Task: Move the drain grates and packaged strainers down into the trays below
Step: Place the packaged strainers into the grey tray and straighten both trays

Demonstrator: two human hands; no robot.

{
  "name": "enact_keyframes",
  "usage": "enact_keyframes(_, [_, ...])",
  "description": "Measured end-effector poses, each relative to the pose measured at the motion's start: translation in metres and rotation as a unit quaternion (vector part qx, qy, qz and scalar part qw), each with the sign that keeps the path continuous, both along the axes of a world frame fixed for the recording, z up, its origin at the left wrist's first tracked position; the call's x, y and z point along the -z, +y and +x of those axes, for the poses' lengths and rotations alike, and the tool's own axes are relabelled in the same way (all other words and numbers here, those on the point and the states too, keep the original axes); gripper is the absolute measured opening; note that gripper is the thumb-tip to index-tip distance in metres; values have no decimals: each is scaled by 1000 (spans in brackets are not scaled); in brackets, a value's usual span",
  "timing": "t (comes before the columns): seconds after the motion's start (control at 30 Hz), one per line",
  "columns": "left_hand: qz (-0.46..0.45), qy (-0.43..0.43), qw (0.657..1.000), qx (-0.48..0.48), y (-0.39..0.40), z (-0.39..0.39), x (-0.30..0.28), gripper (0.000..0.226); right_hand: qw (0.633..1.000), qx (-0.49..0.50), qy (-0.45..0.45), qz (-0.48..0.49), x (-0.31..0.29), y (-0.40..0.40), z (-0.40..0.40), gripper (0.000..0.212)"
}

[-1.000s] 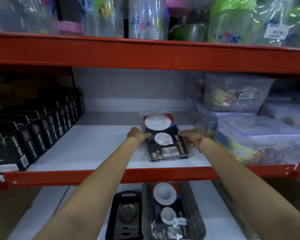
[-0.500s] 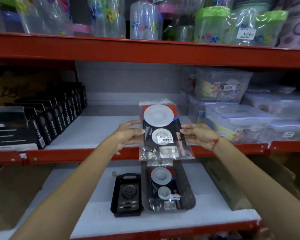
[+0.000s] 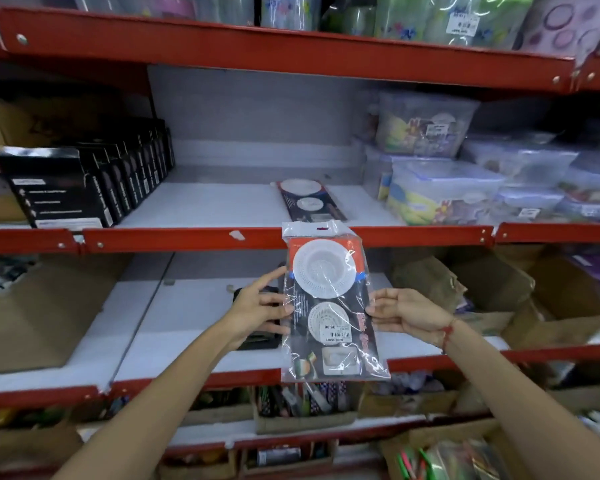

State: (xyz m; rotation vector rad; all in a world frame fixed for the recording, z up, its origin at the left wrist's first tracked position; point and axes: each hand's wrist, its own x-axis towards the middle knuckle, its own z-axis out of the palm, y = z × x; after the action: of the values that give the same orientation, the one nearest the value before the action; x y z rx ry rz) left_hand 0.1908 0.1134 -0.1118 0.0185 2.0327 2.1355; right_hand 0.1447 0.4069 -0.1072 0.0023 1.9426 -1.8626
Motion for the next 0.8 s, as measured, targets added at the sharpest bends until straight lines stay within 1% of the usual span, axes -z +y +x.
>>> enact_keyframes(0.13, [-20, -25, 999, -1, 3, 9, 24, 77, 999, 1, -33, 7, 30, 4, 8, 21])
enact_keyframes(0.27, [-28, -69, 997, -14, 6, 0, 44, 77, 998, 11, -58, 16, 55, 1, 0, 18])
enact_keyframes(0.33, [-28, -91, 995, -30, 8, -11, 54, 71, 997, 30, -62, 31, 66, -1, -12, 17])
enact_keyframes(0.43, [-41, -126, 989, -60, 13, -36, 66, 55, 993, 75, -74, 56, 80, -7, -36, 20])
enact_keyframes(0.5, [-28, -150, 985, -77, 19, -51, 71, 44, 988, 103, -83, 83, 90, -14, -52, 16])
enact_keyframes(0.53, [-19, -160, 983, -82, 23, -59, 72, 43, 985, 119, -85, 88, 98, -16, -64, 14])
enact_keyframes(0.6, [-2, -178, 979, -97, 32, -72, 74, 48, 982, 129, -89, 108, 112, -16, -81, 17])
enact_keyframes(0.67, [6, -196, 974, -110, 38, -85, 76, 49, 981, 117, -90, 123, 131, -12, -107, 27])
enact_keyframes(0.73, [8, -207, 972, -115, 43, -93, 80, 48, 978, 101, -71, 165, 130, -16, -117, 25])
enact_keyframes(0.8, [2, -213, 972, -98, 48, -104, 86, 47, 970, 94, -39, 219, 129, -23, -126, 29])
